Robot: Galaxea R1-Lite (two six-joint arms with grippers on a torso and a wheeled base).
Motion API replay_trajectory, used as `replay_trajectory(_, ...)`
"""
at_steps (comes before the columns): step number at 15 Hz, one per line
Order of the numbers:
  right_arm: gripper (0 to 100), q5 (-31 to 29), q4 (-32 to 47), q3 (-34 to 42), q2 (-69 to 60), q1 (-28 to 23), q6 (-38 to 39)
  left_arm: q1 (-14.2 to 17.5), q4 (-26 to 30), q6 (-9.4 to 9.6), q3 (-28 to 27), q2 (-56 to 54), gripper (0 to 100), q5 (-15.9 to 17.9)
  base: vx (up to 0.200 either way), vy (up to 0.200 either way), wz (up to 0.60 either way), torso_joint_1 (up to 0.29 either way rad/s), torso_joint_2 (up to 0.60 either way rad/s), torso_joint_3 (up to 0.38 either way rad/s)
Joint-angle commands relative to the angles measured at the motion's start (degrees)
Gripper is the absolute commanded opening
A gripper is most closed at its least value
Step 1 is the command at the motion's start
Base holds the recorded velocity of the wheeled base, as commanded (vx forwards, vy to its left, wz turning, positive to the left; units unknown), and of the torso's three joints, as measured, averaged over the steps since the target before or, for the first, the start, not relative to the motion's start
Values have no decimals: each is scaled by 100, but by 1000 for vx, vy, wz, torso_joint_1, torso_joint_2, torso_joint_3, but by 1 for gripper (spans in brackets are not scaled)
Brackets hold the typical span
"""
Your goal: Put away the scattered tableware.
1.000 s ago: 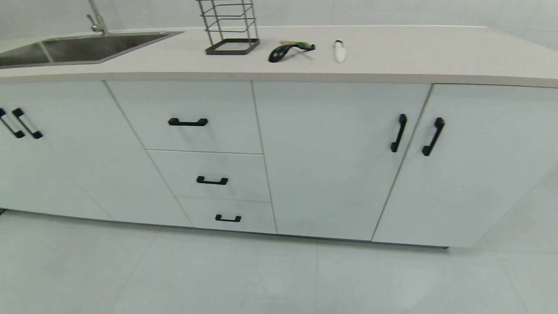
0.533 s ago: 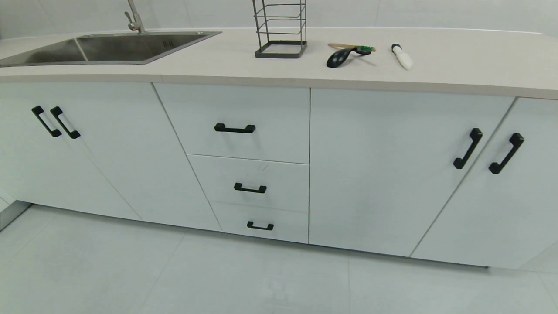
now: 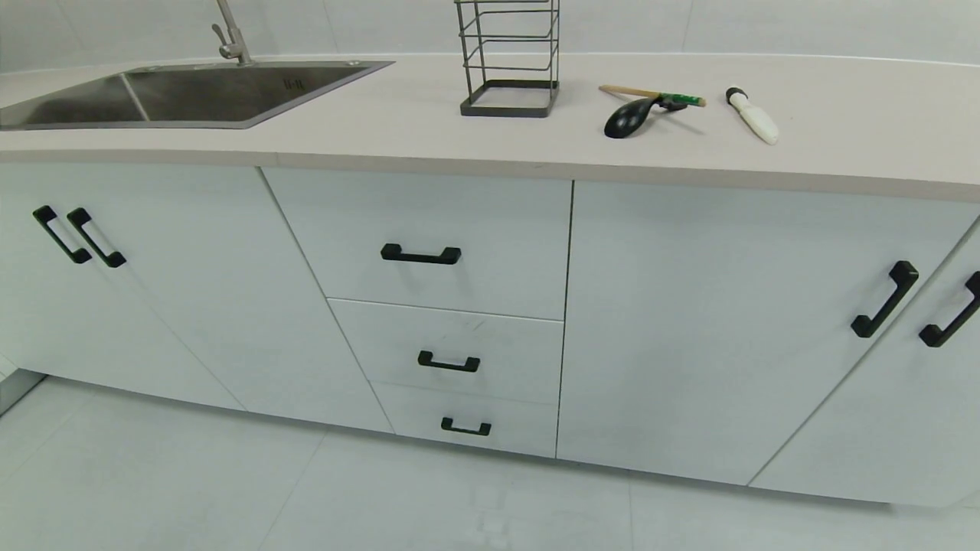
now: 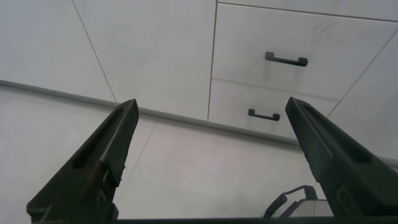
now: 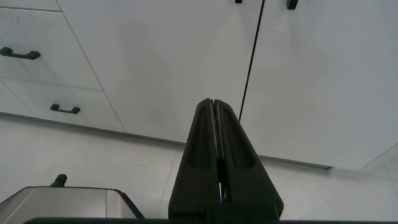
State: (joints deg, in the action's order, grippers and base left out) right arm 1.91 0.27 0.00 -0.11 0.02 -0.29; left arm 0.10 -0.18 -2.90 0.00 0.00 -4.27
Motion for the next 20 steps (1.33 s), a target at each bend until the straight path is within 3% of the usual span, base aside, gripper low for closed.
replay_trajectory(1,0,2,0,0,11,-2,-6,-1,-8,0,0,0,100,-4,0,0,0,0,0,0)
replay_trajectory(16,0,2,0,0,11,-2,-6,-1,-26,18,0,0,100,22,13,0,0,0,0,0)
replay_trajectory(17,0,2,0,0,11,-2,-6,-1,-157,106,-44,0,100,93,0,0,0,0,0,0)
replay_trajectory(18,0,2,0,0,11,-2,-6,-10,-518,422,-396,26,100,576,0,0,0,0,0,0)
replay_trajectory(19,0,11,0,0,11,-2,-6,-1,-527,650,-817,246,100,1077,0,0,0,0,0,0)
replay_trajectory(20,0,11,0,0,11,-2,-6,-10,-456,817,-967,422,100,1095,0,0,0,0,0,0)
